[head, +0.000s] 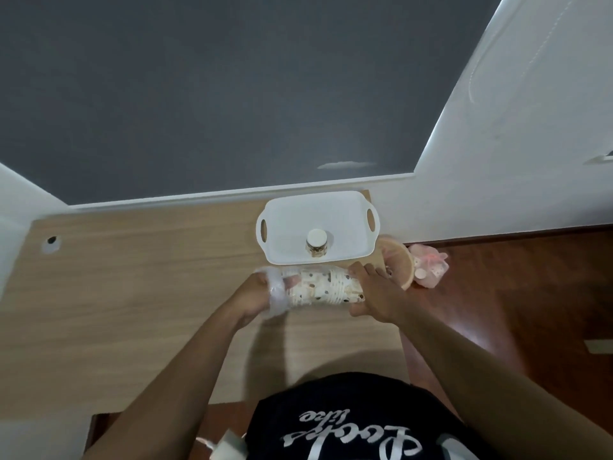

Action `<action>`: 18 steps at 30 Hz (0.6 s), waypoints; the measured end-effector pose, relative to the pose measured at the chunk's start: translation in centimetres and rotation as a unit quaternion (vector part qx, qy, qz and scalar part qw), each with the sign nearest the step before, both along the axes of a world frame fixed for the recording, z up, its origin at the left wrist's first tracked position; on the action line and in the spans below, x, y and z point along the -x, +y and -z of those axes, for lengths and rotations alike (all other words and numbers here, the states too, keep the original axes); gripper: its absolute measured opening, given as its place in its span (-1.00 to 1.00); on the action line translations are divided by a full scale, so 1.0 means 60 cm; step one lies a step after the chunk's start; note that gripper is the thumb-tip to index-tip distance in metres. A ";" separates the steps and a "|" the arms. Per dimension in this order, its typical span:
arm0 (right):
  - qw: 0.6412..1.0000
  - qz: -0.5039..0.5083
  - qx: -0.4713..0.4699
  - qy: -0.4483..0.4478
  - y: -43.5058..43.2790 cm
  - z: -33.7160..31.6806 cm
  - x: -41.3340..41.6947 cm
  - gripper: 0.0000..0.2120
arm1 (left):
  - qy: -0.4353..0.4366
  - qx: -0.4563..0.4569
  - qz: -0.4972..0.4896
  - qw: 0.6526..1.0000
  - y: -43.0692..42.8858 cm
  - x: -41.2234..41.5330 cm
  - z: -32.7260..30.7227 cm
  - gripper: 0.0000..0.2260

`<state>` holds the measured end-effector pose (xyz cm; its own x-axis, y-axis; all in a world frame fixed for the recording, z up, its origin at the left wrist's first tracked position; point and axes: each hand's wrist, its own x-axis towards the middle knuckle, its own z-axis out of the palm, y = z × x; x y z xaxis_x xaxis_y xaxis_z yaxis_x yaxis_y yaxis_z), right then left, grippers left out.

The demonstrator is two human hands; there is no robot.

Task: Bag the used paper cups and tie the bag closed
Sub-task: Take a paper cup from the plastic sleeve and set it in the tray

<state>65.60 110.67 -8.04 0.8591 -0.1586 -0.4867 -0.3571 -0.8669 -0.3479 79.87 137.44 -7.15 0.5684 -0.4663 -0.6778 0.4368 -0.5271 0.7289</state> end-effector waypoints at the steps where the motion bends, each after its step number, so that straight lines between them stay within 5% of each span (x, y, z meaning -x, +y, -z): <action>1: 1.000 0.000 -0.004 0.003 -0.005 0.002 0.002 -0.13 | -0.006 0.000 -0.008 1.000 0.006 -0.001 -0.011 -0.86; 18: 0.999 0.013 -0.021 0.042 0.009 0.015 -0.022 -0.17 | -0.014 0.016 -0.120 0.993 0.074 -0.028 0.018 -0.81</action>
<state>66.95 111.22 -8.91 0.8104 -0.1572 -0.5644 -0.4083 -0.8424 -0.3517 81.53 141.86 -8.22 0.6833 -0.3362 -0.6481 0.5268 -0.3876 0.7565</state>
